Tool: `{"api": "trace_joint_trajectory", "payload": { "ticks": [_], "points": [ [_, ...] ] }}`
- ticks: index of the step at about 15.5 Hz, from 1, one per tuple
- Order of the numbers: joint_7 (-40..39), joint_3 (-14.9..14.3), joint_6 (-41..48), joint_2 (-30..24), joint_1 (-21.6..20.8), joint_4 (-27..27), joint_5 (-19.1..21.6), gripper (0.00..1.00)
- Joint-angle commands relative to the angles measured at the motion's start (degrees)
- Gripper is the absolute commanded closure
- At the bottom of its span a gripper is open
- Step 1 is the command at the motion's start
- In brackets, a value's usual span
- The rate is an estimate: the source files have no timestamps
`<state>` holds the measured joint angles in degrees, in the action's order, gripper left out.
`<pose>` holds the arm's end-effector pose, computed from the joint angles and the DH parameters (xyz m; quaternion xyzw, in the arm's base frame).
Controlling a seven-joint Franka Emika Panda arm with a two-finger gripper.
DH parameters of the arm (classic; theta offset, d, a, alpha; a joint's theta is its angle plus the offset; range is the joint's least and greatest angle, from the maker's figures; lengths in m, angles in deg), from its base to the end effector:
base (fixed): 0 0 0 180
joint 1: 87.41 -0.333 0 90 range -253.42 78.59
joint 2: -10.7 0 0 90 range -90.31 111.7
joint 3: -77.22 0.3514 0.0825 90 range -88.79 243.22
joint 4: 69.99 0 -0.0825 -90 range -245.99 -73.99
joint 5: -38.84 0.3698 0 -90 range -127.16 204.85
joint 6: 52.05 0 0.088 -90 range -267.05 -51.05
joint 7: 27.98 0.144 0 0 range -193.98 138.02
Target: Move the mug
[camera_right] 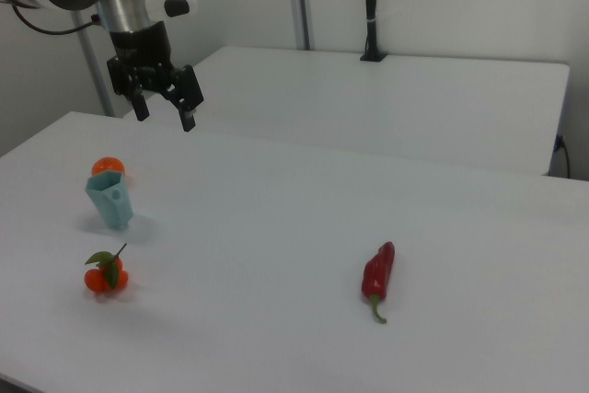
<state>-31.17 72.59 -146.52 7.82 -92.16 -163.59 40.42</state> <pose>0.5328 0.0037 0.6280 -0.9989 -0.0282 -0.0330 0.0149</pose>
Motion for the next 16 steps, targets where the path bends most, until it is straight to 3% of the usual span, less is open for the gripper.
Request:
{"api": "trace_joint_trajectory", "payload": {
  "ticks": [1, 16],
  "points": [
    [-0.6, -1.2, -1.8, -0.7, -0.9, -1.2, 0.8, 0.00],
    [-1.2, -1.0, -1.0, -0.5, -1.1, -1.6, 1.0, 0.00]
  ]
}}
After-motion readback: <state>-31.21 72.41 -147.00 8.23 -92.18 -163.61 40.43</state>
